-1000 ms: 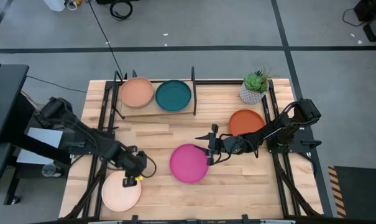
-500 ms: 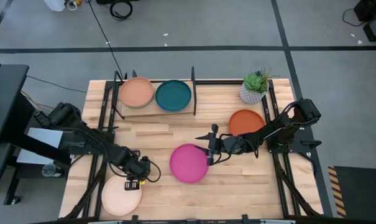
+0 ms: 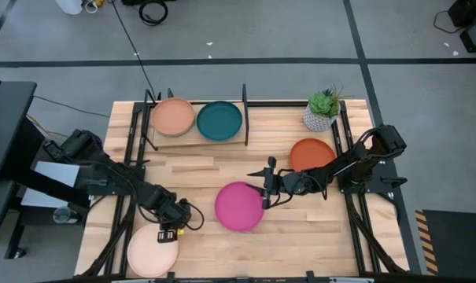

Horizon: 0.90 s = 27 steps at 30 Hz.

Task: Place and stack plates onto a shelf
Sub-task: Stack the white plate on top of the brown plate on the shelf

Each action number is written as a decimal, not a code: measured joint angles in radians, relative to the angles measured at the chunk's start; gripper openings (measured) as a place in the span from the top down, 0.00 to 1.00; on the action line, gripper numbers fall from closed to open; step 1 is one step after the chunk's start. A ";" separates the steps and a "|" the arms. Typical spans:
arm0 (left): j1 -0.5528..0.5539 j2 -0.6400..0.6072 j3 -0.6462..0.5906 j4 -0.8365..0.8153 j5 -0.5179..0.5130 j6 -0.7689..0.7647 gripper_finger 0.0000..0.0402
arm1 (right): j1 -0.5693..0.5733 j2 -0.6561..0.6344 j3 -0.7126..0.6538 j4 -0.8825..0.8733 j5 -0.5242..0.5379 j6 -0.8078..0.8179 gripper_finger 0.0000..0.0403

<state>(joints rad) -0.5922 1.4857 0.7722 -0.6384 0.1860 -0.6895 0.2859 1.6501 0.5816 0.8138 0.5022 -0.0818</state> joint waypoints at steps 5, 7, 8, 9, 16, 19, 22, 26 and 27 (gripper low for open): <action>0.000 0.000 0.075 0.000 -0.036 -0.001 0.71 | 0.000 0.000 0.000 0.000 0.000 0.000 0.58; -0.005 0.000 0.115 -0.007 -0.051 -0.003 0.65 | 0.000 0.000 0.000 0.000 0.000 0.000 0.58; -0.011 -0.001 0.130 -0.016 -0.060 -0.004 0.63 | 0.000 0.000 0.000 0.000 0.000 0.000 0.58; -0.021 -0.001 0.139 -0.029 -0.074 -0.002 0.60 | 0.000 0.000 0.000 0.000 0.000 0.000 0.58; -0.138 0.027 0.105 -0.072 -0.086 0.025 0.51 | 0.000 0.000 0.000 -0.008 0.000 0.000 0.58; -0.182 0.056 0.105 -0.069 -0.095 0.083 0.51 | 0.000 0.000 0.000 -0.006 0.000 0.000 0.58; -0.211 0.085 0.106 -0.070 -0.133 0.129 0.52 | 0.000 0.000 0.000 0.000 0.000 0.004 0.58; -0.230 0.124 0.106 -0.069 -0.171 0.159 0.56 | 0.000 0.000 0.000 0.000 0.000 0.004 0.58; -0.230 0.129 0.107 -0.069 -0.175 0.162 0.57 | 0.000 0.000 0.000 0.000 0.000 0.004 0.58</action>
<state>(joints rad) -0.8227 1.6143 0.8788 -0.7074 0.0114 -0.5280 0.2859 1.6501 0.5816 0.8135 0.5022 -0.0776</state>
